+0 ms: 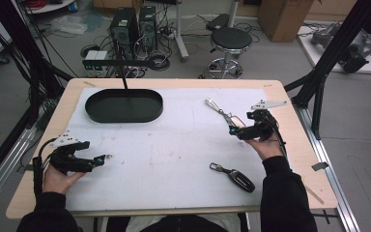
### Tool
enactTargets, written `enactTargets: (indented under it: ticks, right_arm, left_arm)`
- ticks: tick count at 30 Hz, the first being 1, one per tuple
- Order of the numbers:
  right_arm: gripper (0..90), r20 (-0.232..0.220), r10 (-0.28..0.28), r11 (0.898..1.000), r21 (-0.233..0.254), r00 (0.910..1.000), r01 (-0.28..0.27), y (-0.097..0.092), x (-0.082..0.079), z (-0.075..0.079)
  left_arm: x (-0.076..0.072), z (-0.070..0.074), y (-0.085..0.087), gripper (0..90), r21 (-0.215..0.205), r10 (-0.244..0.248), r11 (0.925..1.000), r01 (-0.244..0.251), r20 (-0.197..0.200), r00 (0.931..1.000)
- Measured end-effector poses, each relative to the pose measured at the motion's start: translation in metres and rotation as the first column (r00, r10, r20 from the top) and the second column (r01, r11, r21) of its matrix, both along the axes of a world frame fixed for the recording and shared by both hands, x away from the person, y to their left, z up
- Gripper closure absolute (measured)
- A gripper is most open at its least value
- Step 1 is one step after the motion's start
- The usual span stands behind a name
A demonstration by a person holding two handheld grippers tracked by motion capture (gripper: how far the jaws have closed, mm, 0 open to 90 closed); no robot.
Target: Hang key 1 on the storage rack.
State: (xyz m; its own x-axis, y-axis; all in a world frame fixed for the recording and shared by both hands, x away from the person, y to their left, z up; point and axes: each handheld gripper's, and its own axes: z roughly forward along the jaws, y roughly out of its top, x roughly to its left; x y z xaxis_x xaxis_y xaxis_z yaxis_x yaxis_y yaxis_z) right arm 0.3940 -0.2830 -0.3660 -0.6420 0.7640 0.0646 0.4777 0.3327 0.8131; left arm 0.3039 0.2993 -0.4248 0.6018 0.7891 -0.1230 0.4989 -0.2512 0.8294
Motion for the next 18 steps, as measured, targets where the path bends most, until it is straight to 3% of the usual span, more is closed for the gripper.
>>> enactTargets:
  ticks: [8, 10, 18]
  right_arm:
    - [0.9, -0.017, 0.003, 1.0, 0.012, 0.9999, -0.002, 0.003, 0.014, 0.006]
    - [0.9, -0.033, 0.017, 1.0, -0.017, 0.9993, -0.017, 0.008, 0.022, 0.01]
    - [0.9, -0.048, 0.02, 0.999, -0.045, 0.9987, -0.022, 0.018, 0.049, 0.019]
  left_arm:
    - [0.002, 0.0, 0.0, 10.1, -0.01, -0.006, 0.9999, 0.006, 0.002, 1.0]
    - [0.002, 0.0, 0.0, 10.2, -0.007, -0.005, 1.0, 0.005, 0.001, 1.0]
    - [0.003, -0.001, 0.0, 10.3, -0.007, -0.007, 1.0, 0.007, 0.002, 1.0]
